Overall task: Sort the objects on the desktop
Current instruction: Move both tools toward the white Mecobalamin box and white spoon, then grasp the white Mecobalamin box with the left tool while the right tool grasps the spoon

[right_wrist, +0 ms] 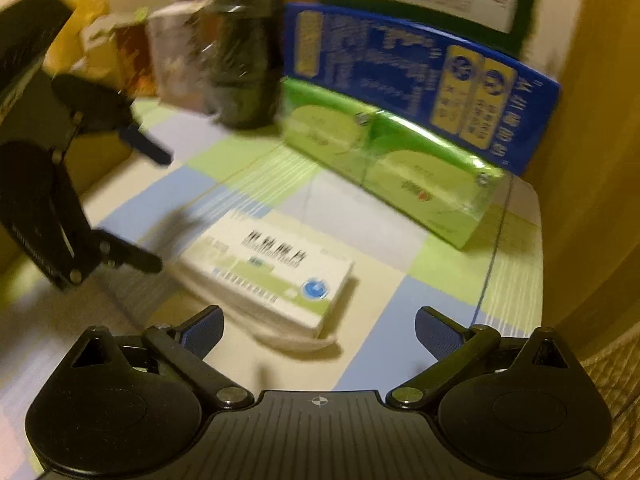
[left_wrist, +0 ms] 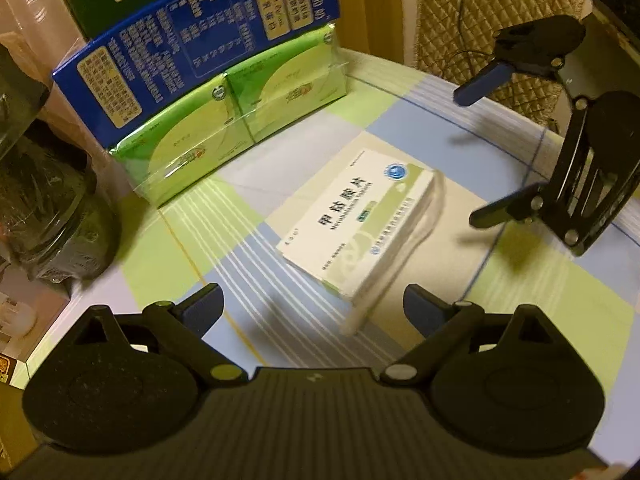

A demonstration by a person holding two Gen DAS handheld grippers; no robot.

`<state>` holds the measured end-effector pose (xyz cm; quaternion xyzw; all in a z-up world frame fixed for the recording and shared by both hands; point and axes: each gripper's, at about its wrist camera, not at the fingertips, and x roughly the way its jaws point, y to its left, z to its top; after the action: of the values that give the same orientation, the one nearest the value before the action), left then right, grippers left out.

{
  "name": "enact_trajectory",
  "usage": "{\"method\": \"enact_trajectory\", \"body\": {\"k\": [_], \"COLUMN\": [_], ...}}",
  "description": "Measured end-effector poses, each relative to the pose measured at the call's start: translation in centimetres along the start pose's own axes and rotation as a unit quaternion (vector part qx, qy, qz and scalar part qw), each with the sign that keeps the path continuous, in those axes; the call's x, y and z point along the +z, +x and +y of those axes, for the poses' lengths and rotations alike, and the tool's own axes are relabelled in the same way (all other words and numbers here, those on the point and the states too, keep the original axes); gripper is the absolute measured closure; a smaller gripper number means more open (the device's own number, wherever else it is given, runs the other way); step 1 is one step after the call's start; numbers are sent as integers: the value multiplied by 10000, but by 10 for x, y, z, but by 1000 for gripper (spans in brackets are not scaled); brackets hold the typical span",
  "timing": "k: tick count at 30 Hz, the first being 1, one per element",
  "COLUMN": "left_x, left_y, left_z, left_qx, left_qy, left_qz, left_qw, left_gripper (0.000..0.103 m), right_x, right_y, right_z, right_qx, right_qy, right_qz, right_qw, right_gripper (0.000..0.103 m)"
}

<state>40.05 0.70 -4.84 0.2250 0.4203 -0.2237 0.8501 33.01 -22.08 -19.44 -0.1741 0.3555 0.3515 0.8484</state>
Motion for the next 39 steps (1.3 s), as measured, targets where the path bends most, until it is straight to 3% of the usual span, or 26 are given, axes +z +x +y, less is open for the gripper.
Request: {"method": "enact_trajectory", "body": {"k": [2, 5, 7, 8, 10, 13, 17, 21, 24, 32, 39], "left_x": [1, 2, 0, -1, -3, -9, -10, -4, -1, -10, -49], "left_y": [2, 8, 16, 22, 30, 40, 46, 50, 50, 32, -7], "left_z": [7, 20, 24, 26, 30, 37, 45, 41, 32, -2, -57], "left_qx": [6, 174, 340, 413, 476, 506, 335, 95, 43, -71, -329], "left_qy": [-188, -648, -812, -887, -1037, -1365, -1769, -1809, -1755, -1541, -1538], "left_qz": [-32, 3, 198, 338, 494, 660, 592, 506, 502, 748, 1032], "left_qw": [9998, 9977, 9959, 9946, 9922, 9871, 9819, 9822, 9832, 9852, 9822], "left_gripper": [11, 15, 32, 39, 55, 71, 77, 79, 94, 95, 96], "right_x": [1, 1, -1, -1, -2, -3, -3, -3, -7, -36, -82], "right_y": [2, 13, 19, 22, 27, 35, 46, 47, 43, 13, -34], "right_z": [-8, -21, -27, -30, -33, -32, -27, -20, -18, 1, 45], "right_qx": [-227, -562, -631, -641, -570, -429, -68, 66, 151, 334, 594], "right_qy": [195, 385, 443, 453, 469, 445, 498, 471, 536, 433, 156], "right_qz": [-52, 156, 273, 322, 407, 489, 547, 567, 619, 948, 1185], "right_qw": [9995, 9976, 9966, 9964, 9964, 9969, 9972, 9973, 9965, 9940, 9911], "right_gripper": [12, 37, 57, 60, 77, 80, 80, 82, 83, 90, 92]}}
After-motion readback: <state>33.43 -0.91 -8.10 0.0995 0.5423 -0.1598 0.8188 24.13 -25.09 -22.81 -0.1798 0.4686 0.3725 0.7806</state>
